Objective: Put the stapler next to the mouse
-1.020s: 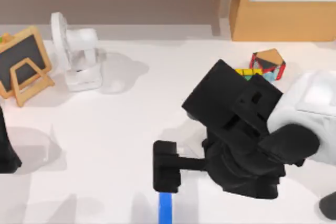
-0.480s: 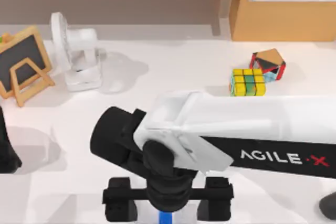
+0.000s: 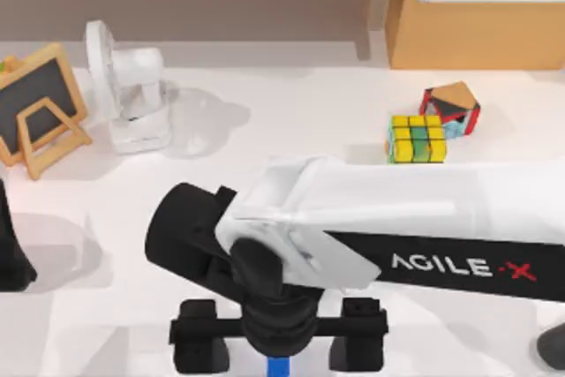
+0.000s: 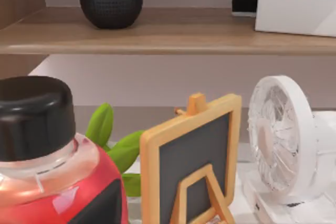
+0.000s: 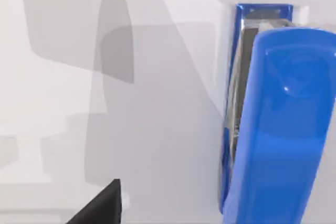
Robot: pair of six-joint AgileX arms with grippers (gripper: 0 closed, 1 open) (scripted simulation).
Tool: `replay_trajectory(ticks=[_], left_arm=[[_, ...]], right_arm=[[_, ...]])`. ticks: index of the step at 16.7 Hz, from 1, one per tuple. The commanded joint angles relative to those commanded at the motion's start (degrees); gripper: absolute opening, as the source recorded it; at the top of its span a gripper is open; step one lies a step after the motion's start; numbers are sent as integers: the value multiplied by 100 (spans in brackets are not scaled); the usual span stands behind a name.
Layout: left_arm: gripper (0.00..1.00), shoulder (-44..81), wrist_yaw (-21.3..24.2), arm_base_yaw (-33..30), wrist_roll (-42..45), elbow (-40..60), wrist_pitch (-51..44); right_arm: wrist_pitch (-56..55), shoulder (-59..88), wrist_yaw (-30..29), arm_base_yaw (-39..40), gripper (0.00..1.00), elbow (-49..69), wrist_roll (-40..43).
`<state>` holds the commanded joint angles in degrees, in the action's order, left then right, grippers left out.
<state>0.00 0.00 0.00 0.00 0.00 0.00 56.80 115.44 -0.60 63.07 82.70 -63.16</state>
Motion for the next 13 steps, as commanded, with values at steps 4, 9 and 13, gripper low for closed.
replay_trajectory(ticks=[4,9,13], left_arm=[[100,0,0,0,0,0,0],[100,0,0,0,0,0,0],[100,0,0,0,0,0,0]], right_arm=[[-530,246,-7,15,100,-282,-7],[-970,450,-8,21,100,-522,-16],[-970,450,-8,21,85,-522,-16]])
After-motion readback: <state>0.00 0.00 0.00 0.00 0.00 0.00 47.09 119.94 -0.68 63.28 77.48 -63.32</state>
